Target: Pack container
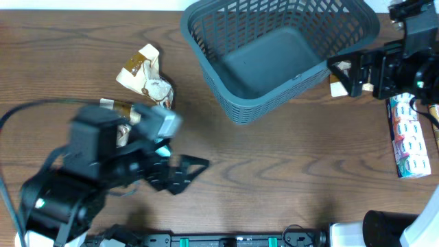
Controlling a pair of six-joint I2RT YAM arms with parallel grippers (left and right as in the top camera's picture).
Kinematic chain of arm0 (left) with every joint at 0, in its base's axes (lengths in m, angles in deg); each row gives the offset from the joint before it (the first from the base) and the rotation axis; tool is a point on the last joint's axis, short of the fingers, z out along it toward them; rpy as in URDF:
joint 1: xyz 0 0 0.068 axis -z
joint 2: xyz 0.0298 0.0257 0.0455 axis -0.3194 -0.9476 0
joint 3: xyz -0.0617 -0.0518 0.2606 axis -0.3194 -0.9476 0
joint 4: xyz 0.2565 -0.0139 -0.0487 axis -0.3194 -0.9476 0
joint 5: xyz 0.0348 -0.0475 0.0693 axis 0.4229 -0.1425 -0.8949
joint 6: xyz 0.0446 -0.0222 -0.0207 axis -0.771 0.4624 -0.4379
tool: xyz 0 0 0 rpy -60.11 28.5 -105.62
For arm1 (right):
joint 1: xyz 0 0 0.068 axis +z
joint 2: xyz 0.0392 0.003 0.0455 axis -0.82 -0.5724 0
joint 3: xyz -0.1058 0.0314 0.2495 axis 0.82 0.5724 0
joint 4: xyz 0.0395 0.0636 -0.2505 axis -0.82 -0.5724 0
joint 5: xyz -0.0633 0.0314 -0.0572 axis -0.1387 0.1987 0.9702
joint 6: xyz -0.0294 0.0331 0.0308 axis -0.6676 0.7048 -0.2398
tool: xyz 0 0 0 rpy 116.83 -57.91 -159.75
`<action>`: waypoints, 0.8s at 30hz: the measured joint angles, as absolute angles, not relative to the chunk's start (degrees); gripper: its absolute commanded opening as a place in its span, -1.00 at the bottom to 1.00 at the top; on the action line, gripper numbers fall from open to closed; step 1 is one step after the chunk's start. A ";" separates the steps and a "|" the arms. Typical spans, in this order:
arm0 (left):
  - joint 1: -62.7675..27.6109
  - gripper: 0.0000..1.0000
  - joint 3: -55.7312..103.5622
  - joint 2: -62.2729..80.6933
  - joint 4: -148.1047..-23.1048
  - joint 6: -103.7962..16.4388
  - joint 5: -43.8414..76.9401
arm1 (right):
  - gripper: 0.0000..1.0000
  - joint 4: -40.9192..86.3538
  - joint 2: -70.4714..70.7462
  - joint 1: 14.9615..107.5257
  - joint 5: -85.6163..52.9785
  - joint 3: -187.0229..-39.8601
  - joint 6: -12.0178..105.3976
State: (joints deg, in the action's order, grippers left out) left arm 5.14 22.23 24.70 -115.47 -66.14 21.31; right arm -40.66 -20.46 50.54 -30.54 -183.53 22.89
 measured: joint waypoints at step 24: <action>43.04 0.97 40.07 -1.77 -115.34 -62.31 -7.67 | 0.99 -39.91 -28.72 44.86 -46.19 -183.61 11.48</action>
State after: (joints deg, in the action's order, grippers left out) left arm 43.04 40.07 -1.77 -115.34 -62.31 -7.67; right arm -39.91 -28.72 44.86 -46.19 -183.61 11.48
